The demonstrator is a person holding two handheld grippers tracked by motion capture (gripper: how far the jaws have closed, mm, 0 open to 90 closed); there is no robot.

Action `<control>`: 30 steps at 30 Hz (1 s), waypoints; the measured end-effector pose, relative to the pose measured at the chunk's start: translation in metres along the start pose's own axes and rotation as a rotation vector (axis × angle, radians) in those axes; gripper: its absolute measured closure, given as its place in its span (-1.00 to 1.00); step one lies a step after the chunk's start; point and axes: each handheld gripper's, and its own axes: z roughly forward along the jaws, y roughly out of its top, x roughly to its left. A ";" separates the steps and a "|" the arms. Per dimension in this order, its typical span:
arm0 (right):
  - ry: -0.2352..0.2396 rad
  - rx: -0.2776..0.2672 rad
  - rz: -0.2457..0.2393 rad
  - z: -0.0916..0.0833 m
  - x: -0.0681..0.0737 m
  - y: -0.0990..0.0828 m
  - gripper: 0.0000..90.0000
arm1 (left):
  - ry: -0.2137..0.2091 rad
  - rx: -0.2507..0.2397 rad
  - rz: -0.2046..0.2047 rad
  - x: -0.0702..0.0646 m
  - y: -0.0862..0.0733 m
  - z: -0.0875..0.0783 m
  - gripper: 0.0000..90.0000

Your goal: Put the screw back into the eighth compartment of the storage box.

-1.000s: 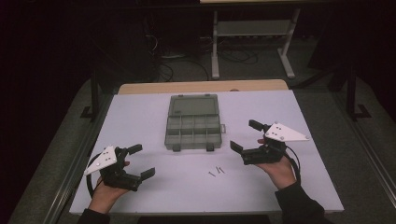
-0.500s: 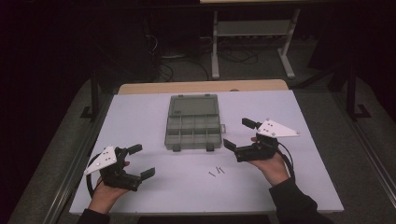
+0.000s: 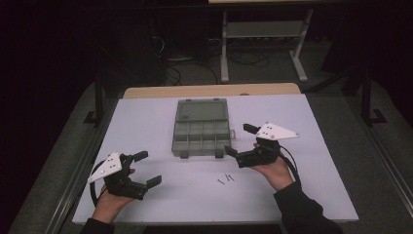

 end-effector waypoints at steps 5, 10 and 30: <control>0.008 0.050 0.010 0.004 0.002 -0.001 -1.00 | -0.002 0.000 -0.005 -0.001 -0.001 0.000 -1.00; 0.005 0.111 0.012 0.005 0.002 -0.002 -0.93 | -0.001 0.001 -0.004 -0.001 -0.001 0.000 -1.00; 0.020 0.330 0.043 0.009 0.005 -0.010 -0.57 | -0.006 0.001 -0.003 0.000 -0.002 0.001 -1.00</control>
